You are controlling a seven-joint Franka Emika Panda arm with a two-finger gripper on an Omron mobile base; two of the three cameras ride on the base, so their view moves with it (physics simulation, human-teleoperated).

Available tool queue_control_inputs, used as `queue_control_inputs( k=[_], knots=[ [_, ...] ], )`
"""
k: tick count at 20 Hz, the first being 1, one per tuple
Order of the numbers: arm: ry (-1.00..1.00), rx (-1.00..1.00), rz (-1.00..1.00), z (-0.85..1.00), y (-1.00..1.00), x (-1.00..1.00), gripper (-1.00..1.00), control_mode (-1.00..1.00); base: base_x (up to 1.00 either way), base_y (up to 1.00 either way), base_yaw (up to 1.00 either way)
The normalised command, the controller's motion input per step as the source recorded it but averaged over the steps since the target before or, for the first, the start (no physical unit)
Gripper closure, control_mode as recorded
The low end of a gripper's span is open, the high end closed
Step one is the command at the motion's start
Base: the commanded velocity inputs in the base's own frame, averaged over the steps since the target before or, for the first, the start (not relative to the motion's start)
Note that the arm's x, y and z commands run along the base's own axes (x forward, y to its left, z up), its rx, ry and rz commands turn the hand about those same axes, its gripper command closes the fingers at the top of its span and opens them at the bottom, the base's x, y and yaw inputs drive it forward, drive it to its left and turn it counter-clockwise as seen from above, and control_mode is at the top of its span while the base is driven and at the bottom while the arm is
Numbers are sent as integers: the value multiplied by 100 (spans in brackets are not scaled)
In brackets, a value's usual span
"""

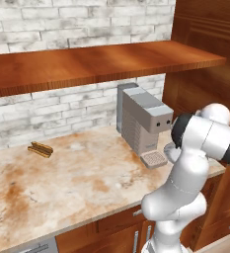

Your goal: Pick the broccoli from the counter and place it in the microwave. Then turn on the microwave.

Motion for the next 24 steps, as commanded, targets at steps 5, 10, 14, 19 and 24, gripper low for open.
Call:
queue_control_inputs(
  k=[5,10,14,19,24],
  knots=[
    [-12,1,3,88,0,-54,100,-100,0,0,0],
    [-8,0,0,99,11,-69,100,-100,0,0,0],
    [-5,0,0,93,24,-87,100,-100,0,0,0],
    [0,6,0,82,40,-87,100,-100,0,0,0],
    [0,14,0,77,55,-69,100,-100,0,0,0]
  ],
)
